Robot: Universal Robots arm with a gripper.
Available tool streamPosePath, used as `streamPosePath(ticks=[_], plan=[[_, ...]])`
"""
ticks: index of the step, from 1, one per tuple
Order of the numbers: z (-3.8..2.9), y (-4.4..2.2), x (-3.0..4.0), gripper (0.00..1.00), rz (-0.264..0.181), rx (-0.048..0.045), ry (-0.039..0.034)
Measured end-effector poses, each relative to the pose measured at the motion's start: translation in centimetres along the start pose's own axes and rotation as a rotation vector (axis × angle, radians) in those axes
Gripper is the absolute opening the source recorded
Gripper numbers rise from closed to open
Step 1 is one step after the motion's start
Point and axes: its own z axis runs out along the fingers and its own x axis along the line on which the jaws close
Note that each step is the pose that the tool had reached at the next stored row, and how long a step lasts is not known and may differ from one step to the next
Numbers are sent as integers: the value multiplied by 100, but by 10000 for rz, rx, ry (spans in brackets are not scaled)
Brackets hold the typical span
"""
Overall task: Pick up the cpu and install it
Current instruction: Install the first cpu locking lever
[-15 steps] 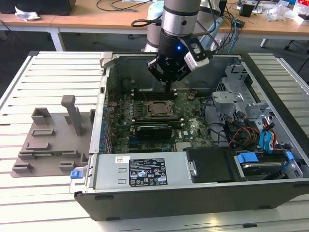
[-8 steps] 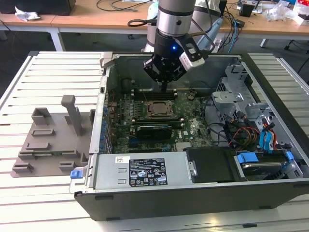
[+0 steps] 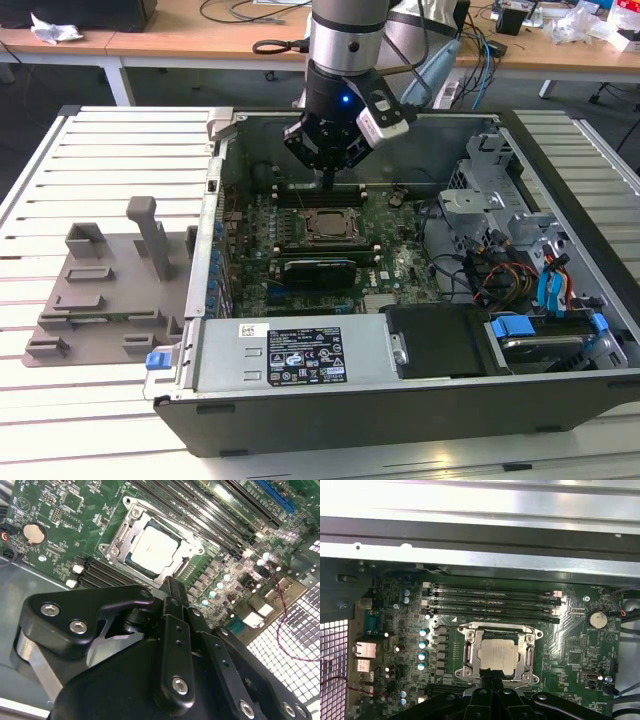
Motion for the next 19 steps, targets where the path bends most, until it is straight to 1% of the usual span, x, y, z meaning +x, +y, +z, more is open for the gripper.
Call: streamPosePath(ticks=[1,3,4,7,9,11,13,15,17,19], plan=[[2,2,25,11,0,-1,0],[2,2,40,11,0,0,0],[4,4,59,11,0,0,0],[9,9,145,11,-1,0,-1],[12,12,188,11,0,0,0],[19,21,273,11,1,-1,-1],[23,30,318,11,0,0,0],[27,48,355,11,0,0,1],[34,81,409,11,-1,-1,1],[47,127,472,11,-1,-25,-1]])
